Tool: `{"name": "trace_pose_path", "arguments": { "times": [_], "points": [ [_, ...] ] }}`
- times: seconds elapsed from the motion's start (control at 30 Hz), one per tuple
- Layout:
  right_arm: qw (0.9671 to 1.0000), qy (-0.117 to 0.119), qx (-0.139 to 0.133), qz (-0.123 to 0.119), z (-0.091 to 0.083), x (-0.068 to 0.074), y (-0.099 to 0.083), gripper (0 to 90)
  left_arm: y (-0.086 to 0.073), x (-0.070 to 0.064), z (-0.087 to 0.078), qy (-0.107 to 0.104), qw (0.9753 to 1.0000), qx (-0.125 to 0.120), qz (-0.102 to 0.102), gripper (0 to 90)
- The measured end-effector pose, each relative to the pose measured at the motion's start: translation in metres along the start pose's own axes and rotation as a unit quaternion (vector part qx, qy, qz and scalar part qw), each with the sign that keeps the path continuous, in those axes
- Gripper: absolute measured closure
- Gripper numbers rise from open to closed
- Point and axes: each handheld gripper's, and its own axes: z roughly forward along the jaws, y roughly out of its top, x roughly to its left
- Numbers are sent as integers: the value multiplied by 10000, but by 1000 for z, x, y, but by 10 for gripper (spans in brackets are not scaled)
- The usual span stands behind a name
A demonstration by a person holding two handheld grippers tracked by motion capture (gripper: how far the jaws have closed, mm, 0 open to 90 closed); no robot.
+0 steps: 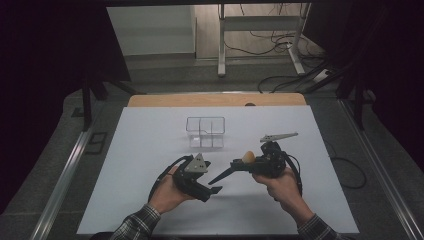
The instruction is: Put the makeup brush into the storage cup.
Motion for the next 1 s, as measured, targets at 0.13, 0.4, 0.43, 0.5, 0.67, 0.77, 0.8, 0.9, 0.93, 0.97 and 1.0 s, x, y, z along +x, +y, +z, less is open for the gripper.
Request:
{"name": "trace_pose_path", "arguments": {
  "times": [0.13, 0.4, 0.43, 0.5, 0.67, 0.77, 0.8, 0.9, 0.93, 0.97, 1.0],
  "points": [
    [9999, -87, -37, -66, -2, 0, 0, 730, -1, 0, 0, 65, 9999, 96, 6, 51],
    [9994, -278, -73, -207, -5, 0, 0, 729, -4, 3, -2, 111, 9997, 217, -89, 24],
    [9994, -278, -73, -207, -5, 0, 0, 729, -4, 3, -2, 111, 9997, 217, -89, 24],
    [9989, -366, -94, -270, -7, 1, 0, 729, -5, 3, -2, 150, 9995, 251, -123, 22],
    [9977, -543, -89, -389, -9, 3, 0, 729, -8, 3, -6, 244, 9990, 353, -100, 21],
    [9970, -645, -158, -393, -11, 2, 0, 729, -10, 3, -7, 305, 9985, 445, -62, 16],
    [9968, -673, -162, -388, -12, 2, 0, 729, -10, 3, -8, 319, 9984, 468, -58, 15],
    [9958, -789, -173, -423, -14, 2, -1, 729, -12, 4, -10, 372, 9982, 470, -78, 12],
    [9956, -818, -176, -430, -14, 1, -1, 729, -12, 4, -11, 378, 9983, 433, -117, 11],
    [9953, -847, -174, -436, -15, 1, -1, 729, -13, 4, -12, 383, 9983, 428, -137, 11],
    [9950, -871, -166, -458, -15, 1, -1, 729, -14, 3, -12, 396, 9983, 379, -210, 10]
  ]
}}
